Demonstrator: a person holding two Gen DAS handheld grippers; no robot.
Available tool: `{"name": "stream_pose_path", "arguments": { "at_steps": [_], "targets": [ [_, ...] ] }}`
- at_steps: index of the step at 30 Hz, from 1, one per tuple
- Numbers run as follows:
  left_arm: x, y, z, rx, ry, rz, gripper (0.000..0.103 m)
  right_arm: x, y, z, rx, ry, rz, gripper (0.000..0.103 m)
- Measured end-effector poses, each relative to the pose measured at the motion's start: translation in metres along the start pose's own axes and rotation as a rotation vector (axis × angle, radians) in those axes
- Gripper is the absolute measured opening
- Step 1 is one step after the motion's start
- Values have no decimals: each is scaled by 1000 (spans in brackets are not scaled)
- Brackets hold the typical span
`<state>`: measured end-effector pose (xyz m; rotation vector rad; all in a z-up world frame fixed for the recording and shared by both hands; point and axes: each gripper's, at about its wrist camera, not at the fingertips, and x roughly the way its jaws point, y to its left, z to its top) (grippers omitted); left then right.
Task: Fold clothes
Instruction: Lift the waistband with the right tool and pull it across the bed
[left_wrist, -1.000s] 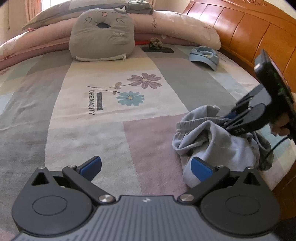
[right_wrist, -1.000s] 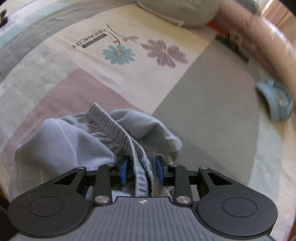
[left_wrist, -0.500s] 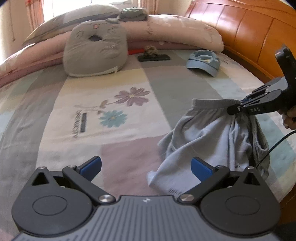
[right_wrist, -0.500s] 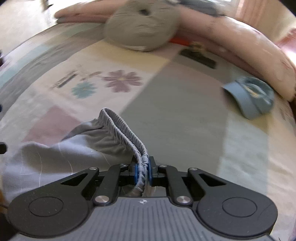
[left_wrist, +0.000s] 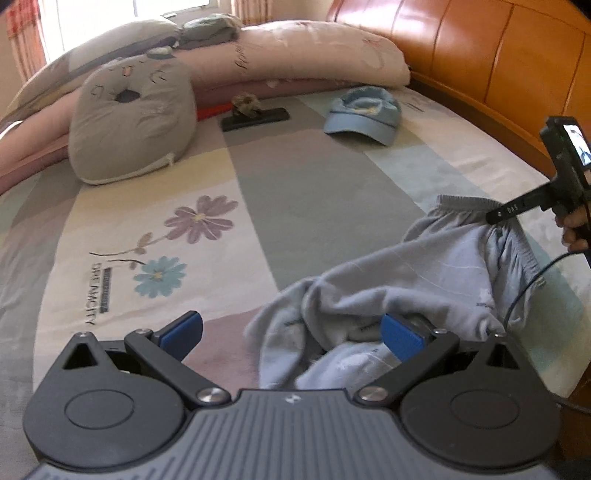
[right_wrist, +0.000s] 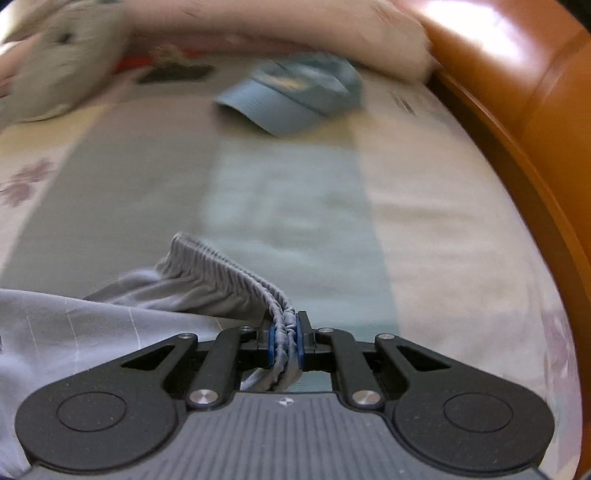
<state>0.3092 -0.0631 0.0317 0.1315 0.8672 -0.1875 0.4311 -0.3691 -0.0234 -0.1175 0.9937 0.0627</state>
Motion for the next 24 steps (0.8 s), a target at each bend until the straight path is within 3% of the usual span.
{"name": "stream_pose_path", "arguments": {
  "at_steps": [8, 16, 19, 22, 24],
  "targets": [
    [7, -5, -8, 7, 34, -27, 102, -23, -32, -39, 198, 27, 109, 41],
    [12, -13, -4, 39, 47, -68, 102, -38, -49, -117, 457, 90, 259, 45],
    [14, -17, -3, 60, 55, -72, 102, -34, -46, -136, 532, 66, 305, 47],
    [15, -21, -2, 69, 63, -68, 102, -30, -40, -133, 547, 15, 329, 42],
    [14, -23, -1, 77, 65, -66, 102, -23, -32, -127, 533, 8, 317, 19]
  ]
}}
